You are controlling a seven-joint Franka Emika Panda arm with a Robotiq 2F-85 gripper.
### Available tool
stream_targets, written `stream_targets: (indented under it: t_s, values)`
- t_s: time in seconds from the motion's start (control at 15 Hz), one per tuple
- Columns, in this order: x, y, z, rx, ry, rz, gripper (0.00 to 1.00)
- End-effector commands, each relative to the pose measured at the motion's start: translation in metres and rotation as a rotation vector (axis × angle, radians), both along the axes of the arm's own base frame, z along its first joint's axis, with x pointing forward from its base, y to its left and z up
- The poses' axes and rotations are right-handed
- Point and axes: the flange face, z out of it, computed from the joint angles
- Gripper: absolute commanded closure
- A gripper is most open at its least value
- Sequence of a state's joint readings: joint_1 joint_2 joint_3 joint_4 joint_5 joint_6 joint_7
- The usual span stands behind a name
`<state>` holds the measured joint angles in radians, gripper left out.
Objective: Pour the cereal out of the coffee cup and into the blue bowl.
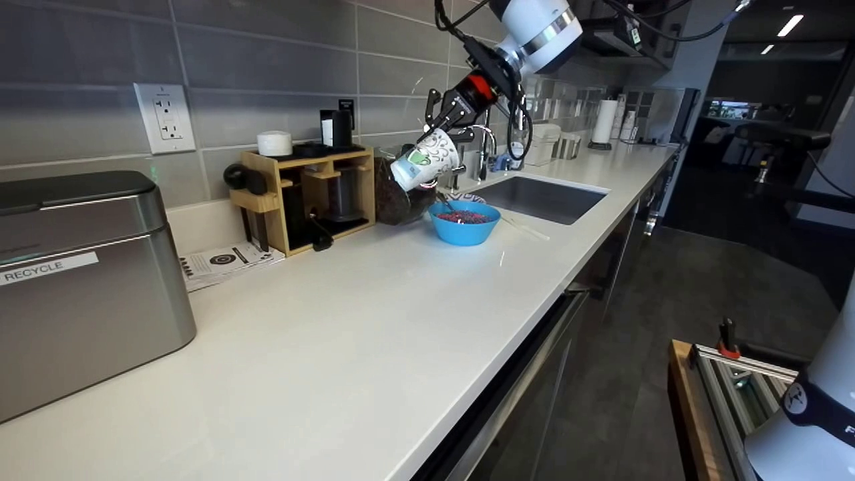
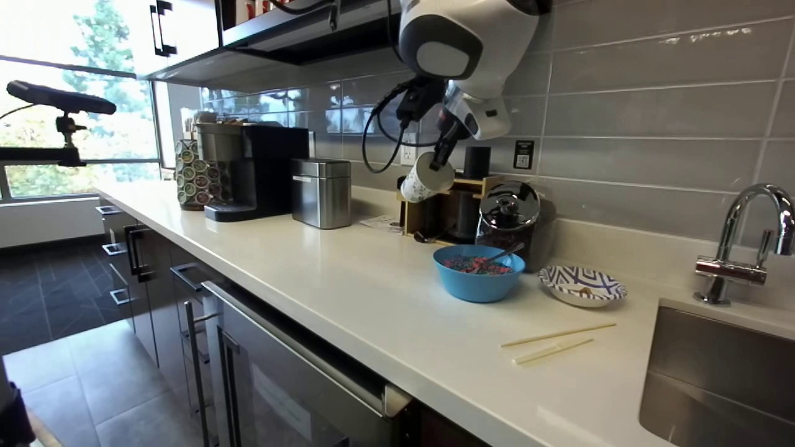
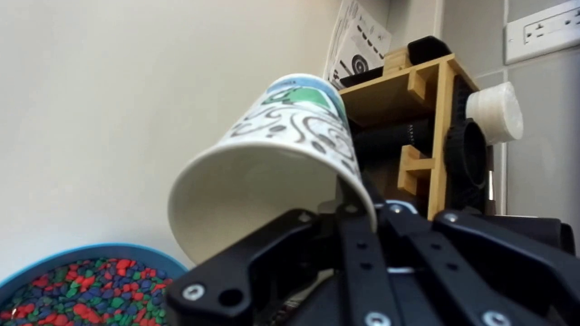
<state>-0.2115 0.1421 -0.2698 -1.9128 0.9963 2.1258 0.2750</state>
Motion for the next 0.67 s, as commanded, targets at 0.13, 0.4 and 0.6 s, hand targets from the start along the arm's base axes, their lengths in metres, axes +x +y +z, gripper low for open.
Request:
stream_targets:
  t_s: [0.13,0.4,0.6]
  values:
    - [-0.019,0.075,-0.013,-0.328,-0.048,0.039,1.00]
    - [-0.020,0.124,-0.030,-0.555,-0.046,0.119,1.00]
    - [-0.010,0.128,-0.034,-0.572,-0.047,0.145,1.00]
